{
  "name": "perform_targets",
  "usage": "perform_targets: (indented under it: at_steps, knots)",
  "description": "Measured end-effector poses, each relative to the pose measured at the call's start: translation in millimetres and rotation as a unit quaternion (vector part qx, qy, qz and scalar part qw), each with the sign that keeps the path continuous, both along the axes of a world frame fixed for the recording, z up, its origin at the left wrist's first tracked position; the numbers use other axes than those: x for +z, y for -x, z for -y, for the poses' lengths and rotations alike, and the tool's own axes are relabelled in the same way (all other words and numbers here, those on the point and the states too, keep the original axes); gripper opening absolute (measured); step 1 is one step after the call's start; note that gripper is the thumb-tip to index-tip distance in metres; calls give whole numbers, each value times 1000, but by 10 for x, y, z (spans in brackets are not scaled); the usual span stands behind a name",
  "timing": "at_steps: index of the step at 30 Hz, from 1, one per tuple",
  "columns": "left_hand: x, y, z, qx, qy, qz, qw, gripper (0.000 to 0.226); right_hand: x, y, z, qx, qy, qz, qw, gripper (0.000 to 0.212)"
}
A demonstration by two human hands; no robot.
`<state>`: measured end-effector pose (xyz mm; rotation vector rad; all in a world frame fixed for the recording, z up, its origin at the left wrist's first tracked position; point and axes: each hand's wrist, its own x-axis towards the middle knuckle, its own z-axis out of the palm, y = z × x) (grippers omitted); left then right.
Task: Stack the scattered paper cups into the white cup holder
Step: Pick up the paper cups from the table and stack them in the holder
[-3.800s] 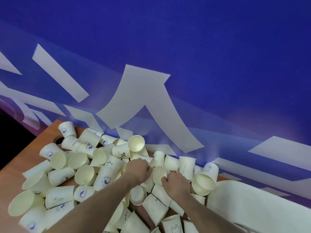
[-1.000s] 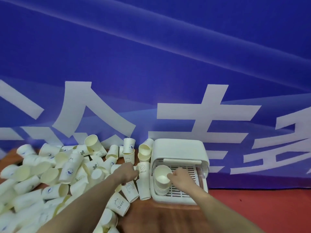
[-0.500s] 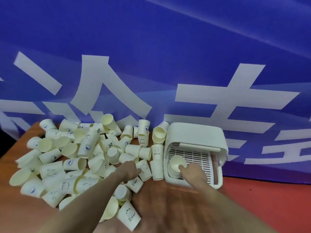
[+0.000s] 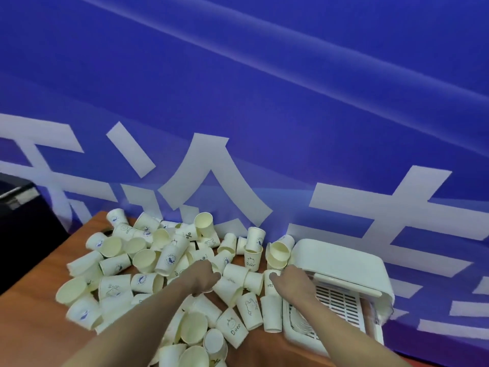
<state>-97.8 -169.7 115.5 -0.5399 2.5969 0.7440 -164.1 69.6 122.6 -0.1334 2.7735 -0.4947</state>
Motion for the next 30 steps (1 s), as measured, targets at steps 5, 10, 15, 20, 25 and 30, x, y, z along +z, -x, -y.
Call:
perform_targets:
  at_steps: [5,10,15,20,25,30]
  knots:
    - [44,-82,472,46,17,5,999,37,13,24,489,25,9,11,1000,32]
    - [-34,-145,939,65,36,16,997,28,-38,78,1001,43,25,21,999,28]
    - [-161,-87,1442,93,11,25,995,30,-153,164,1497,77,17,23,997,32]
    - [-406,43,1869,114,24,15,993,26,-346,276,1894,97,6,32,995,36]
    - [-674,317,2236,126,90,-6,988,25,-592,555,2230,102,-8,42,994,42]
    - [-931,688,2557,136,125,-17,983,28,-820,1009,2559,78,6,45,996,51]
